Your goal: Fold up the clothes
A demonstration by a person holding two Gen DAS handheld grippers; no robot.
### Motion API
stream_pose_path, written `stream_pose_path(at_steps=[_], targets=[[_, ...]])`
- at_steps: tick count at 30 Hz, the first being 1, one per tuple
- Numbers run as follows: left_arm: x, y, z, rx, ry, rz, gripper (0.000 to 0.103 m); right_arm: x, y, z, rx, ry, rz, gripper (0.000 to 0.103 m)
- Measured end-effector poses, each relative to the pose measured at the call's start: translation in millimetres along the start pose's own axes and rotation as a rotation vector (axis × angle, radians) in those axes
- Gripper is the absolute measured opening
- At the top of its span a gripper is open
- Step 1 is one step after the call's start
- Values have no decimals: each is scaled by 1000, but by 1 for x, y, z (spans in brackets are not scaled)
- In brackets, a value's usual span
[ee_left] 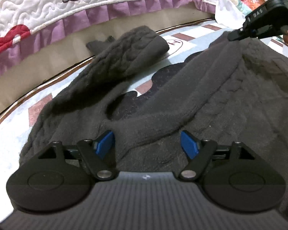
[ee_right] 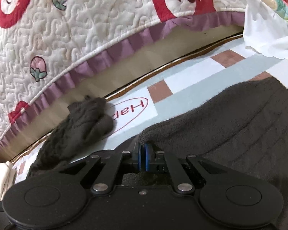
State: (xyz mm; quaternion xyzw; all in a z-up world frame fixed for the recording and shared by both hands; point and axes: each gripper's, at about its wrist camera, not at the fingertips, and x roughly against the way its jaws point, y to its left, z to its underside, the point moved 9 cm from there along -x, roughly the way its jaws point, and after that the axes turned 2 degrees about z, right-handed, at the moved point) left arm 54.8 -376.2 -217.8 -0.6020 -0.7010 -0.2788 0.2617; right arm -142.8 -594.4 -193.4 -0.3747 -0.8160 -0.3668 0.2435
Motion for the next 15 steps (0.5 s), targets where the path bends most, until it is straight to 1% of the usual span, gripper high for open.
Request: stream_pose_path(at_steps=[1, 2, 3, 6, 9, 11, 13, 15], targets=[[1, 0, -2, -12, -3, -3, 20, 0, 0, -1, -13, -6, -5, 6], [3, 2, -4, -16, -7, -8, 11, 1, 1, -3, -28, -13, -11, 6], [5, 5, -7, -19, -12, -12, 8, 1, 1, -4, -37, -15, -16, 6], [13, 16, -16, 51, -51, -20, 7, -1, 4, -5, -43, -16, -22, 6], [17, 28, -25, 85, -96, -67, 7, -10, 4, -9, -52, -6, -22, 6], [16, 36, -32, 112, -114, -113, 7, -25, 5, -13, -45, 12, -3, 6], [8, 42, -34, 125, -111, -154, 7, -41, 6, -19, -35, 32, 18, 8], [-3, 45, -32, 142, -84, -175, 7, -56, 8, -21, -25, 43, 45, 8]])
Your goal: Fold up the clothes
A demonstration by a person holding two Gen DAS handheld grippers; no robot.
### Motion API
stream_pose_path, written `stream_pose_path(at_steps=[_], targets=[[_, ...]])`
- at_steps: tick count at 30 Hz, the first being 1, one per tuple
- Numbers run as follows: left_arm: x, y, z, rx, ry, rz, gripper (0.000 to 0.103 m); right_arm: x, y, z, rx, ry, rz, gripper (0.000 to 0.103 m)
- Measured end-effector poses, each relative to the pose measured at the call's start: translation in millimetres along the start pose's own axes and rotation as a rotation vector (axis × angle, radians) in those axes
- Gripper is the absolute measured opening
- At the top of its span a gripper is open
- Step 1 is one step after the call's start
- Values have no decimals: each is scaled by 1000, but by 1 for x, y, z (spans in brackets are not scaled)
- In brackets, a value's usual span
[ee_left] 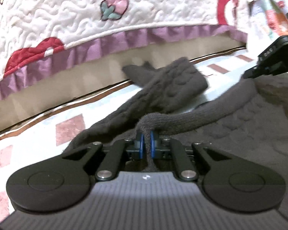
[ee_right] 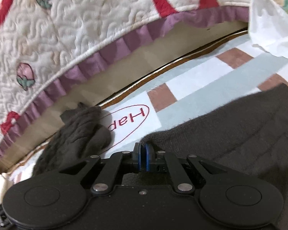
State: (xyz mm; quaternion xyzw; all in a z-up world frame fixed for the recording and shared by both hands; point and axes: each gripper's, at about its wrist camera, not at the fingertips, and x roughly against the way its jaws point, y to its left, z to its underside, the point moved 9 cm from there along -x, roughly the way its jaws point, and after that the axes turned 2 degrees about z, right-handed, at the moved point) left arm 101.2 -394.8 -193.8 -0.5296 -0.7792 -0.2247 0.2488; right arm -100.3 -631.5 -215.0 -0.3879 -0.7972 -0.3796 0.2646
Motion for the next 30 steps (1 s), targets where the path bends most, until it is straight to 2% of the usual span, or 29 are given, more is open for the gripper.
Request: stream_pose_path(at_steps=[5, 7, 12, 16, 18, 20, 21, 24, 25, 28, 30], targets=[[-1, 10, 8, 27, 26, 10, 7, 16, -13, -5, -54, -39, -41, 14], [-4, 14, 10, 51, 35, 11, 7, 33, -36, -12, -32, -65, 27, 41], [-15, 23, 12, 64, 59, -15, 7, 69, -117, -27, -59, -111, 263, 45], [-13, 25, 12, 67, 78, 2, 6, 77, -156, -34, -70, -114, 364, 51], [-9, 21, 15, 63, 95, 32, 5, 69, -166, -35, -46, -83, 391, 54], [-4, 16, 17, 58, 113, 61, 5, 53, -168, -32, 23, 29, 402, 58], [1, 15, 18, 66, 113, 79, 5, 49, -168, -32, 70, 59, 411, 59], [11, 15, 19, 112, 118, 120, 5, 42, -173, -51, 133, 45, 449, 64], [11, 18, 19, 139, 119, 130, 5, 40, -177, -58, 113, 40, 454, 69], [6, 23, 20, 209, 120, 182, 5, 28, -195, -71, -30, 40, 436, 70], [4, 23, 24, 217, 126, 187, 5, 20, -200, -69, -168, 42, 361, 74]])
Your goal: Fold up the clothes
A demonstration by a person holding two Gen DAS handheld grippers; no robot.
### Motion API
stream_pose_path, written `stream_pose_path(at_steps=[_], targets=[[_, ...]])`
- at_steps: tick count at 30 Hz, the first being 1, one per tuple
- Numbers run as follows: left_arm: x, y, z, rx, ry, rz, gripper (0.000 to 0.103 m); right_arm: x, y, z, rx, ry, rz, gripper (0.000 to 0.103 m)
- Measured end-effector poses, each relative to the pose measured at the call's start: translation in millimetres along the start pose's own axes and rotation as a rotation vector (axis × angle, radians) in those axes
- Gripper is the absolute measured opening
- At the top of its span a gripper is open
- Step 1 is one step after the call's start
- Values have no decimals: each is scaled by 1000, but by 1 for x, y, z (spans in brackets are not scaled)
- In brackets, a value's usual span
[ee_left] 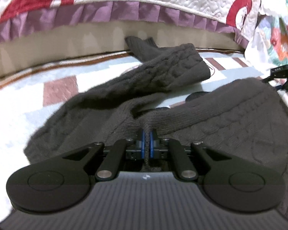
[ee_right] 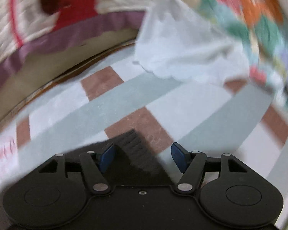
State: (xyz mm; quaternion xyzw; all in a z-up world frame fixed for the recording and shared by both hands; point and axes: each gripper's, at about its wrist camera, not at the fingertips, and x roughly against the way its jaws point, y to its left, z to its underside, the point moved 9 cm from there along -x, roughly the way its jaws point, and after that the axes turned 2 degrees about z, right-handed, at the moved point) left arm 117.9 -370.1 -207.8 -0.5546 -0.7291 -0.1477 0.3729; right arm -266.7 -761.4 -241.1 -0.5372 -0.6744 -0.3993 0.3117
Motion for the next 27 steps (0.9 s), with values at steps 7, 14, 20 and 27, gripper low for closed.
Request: stream_pose_path(at_steps=[7, 14, 20, 27], targets=[[-1, -9, -3, -71, -8, -42, 5, 75, 70, 31, 208, -122, -451, 11], [-5, -9, 1, -68, 6, -45, 5, 80, 72, 169, 515, 210, -442, 19], [-6, -8, 2, -65, 5, -45, 5, 85, 63, 164, 345, 150, -436, 56], [-8, -9, 2, -76, 5, -52, 6, 99, 60, 136, 276, 43, -443, 60]])
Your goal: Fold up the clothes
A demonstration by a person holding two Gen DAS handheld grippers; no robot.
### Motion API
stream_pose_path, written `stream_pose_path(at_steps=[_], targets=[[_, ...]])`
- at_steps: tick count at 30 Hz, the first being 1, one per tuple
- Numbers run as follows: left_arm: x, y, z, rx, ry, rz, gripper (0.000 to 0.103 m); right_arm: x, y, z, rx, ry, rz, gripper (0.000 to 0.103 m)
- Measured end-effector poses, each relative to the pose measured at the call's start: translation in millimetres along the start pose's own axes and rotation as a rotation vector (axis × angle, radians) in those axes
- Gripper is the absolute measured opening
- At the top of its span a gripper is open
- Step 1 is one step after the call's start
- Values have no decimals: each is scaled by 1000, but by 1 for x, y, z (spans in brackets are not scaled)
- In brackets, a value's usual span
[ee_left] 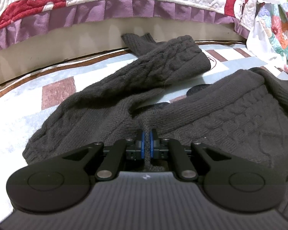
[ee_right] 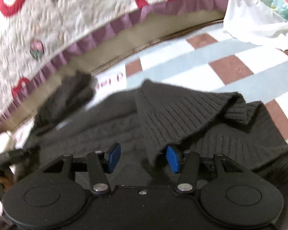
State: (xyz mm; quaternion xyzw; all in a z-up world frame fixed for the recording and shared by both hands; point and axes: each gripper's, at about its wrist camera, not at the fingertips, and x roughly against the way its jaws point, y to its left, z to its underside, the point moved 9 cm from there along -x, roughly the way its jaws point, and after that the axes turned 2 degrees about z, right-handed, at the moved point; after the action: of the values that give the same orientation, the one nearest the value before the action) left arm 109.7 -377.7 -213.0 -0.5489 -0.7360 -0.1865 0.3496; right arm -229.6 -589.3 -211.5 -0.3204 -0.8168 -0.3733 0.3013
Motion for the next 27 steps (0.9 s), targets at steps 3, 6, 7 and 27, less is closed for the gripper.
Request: stream_pose_path(at_steps=[3, 6, 7, 27], targets=[[0, 0, 0, -5, 0, -2, 6, -7, -8, -10, -40, -21, 25, 62], [0, 0, 1, -9, -1, 0, 6, -22, -21, -23, -114, -52, 62, 66], [-1, 1, 0, -12, -5, -2, 6, -30, -29, -29, -145, -55, 74, 68], [43, 23, -29, 46, -50, 6, 47, -93, -28, -171, 303, 147, 618, 51]])
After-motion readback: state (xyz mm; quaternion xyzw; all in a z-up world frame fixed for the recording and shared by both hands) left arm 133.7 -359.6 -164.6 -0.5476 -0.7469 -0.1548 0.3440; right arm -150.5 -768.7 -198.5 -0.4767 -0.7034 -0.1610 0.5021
